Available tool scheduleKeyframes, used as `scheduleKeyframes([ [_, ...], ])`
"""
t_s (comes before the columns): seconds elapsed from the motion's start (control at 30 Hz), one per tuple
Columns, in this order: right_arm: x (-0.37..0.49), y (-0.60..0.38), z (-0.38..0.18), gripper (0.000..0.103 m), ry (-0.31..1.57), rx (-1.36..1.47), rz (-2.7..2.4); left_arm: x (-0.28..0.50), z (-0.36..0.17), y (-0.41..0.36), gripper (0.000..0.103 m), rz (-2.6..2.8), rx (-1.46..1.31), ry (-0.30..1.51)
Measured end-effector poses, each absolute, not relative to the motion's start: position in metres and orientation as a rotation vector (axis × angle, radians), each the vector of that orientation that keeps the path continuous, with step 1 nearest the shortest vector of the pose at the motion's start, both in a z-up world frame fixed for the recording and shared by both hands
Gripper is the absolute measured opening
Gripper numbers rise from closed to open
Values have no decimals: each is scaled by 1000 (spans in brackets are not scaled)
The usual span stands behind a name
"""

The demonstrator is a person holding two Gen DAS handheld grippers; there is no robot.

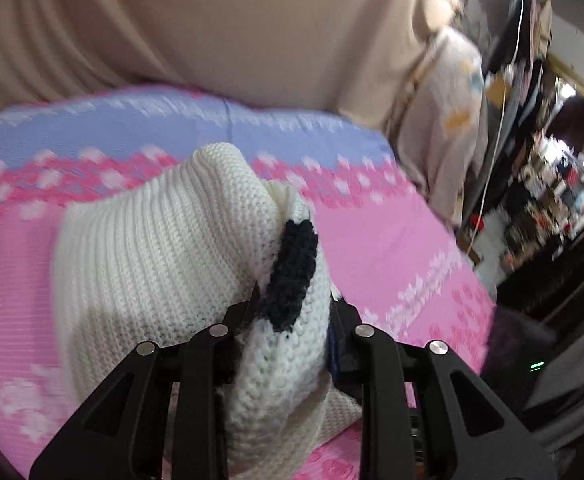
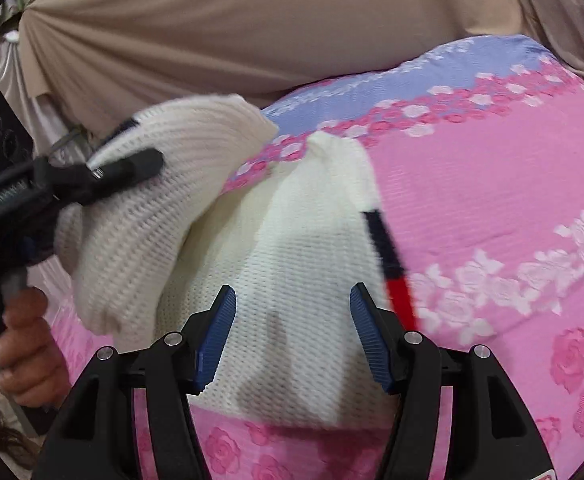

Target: Fold small clothes

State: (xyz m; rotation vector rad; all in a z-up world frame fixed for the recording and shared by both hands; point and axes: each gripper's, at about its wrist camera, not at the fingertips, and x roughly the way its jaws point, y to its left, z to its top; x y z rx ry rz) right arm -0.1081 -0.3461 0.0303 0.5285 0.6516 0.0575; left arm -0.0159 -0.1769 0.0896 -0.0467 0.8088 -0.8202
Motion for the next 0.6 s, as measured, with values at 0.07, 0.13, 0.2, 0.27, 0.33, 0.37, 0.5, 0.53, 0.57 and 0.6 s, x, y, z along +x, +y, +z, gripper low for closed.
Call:
scheduleKeyframes([
  [0.07,-119,-363,31,60,640,558,25,-8,56,-210,24,-810,8,905],
  [0.13,-126,-377,35,60,622,585,8,-13,39,-222,26,-794,37,901],
  [0.2,-128,-386,42,61,602,592,12,-27,51,-218,31,-771,61,848],
  [0.27,-124,-390,55,63,582,594,50,-36,66,-201,35,-803,34,828],
  [0.33,-114,-390,64,69,565,600,109,-47,80,-172,45,-827,17,791],
  [0.37,-106,-388,68,74,562,613,153,-51,86,-158,58,-816,12,776],
  [0.5,-76,-374,72,77,601,640,249,-60,86,-108,61,-729,-3,781],
  [0.53,-66,-368,71,77,627,633,254,-61,83,-101,61,-711,-9,794],
  [0.57,-58,-364,69,77,647,627,257,-62,78,-94,61,-697,-11,810],
  [0.6,-52,-359,66,77,668,621,265,-62,72,-89,61,-677,-11,833],
])
